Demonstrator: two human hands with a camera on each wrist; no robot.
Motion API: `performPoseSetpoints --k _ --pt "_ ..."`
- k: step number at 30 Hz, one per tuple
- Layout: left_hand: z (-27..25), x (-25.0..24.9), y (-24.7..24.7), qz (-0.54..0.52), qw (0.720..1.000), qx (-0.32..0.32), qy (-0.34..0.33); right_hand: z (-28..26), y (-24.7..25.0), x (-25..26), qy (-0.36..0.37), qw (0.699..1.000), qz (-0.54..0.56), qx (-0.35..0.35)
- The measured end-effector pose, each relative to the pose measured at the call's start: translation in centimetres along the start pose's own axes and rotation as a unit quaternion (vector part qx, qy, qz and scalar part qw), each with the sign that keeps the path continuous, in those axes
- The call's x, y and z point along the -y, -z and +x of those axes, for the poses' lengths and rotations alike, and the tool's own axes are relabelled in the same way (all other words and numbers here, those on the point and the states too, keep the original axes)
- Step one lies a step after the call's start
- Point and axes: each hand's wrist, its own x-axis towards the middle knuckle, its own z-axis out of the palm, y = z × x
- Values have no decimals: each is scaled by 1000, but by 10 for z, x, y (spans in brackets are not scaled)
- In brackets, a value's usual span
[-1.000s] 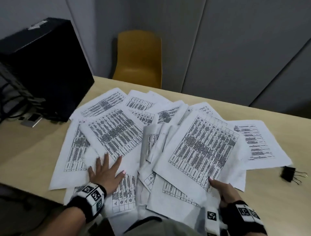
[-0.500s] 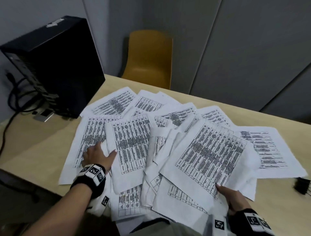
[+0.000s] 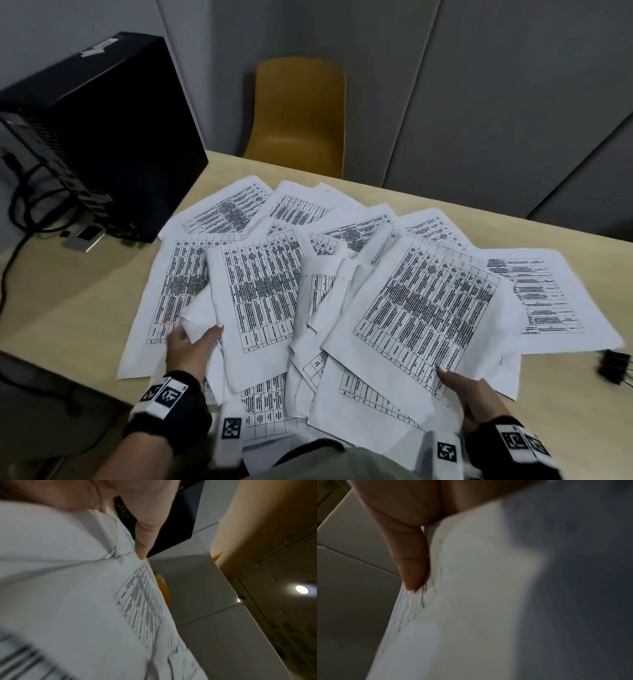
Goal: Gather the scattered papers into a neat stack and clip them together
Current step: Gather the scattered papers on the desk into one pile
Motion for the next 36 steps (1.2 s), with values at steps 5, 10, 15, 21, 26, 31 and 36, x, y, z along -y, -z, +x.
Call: performPoseSetpoints --k 5,10,15,21,26,31,36 --pt "-20 -4 -20 17 990 136 30 -7 -2 10 20 999 13 44" --pt "-25 -9 -24 57 994 93 25 -5 -1 8 16 999 21 31" --pt "-38 -36 -9 68 996 32 -40 6 -2 4 6 999 35 -7" --pt "-51 -77 9 48 990 39 -129 52 9 -14 21 999 18 -33" --pt "-57 -104 12 108 975 65 -181 16 -4 4 41 998 -7 -45" --pt "-67 -113 15 142 968 41 -205 1 -9 12 85 992 -55 -80" --pt "-69 -137 31 96 959 -22 -265 4 -7 13 101 989 -68 -80"
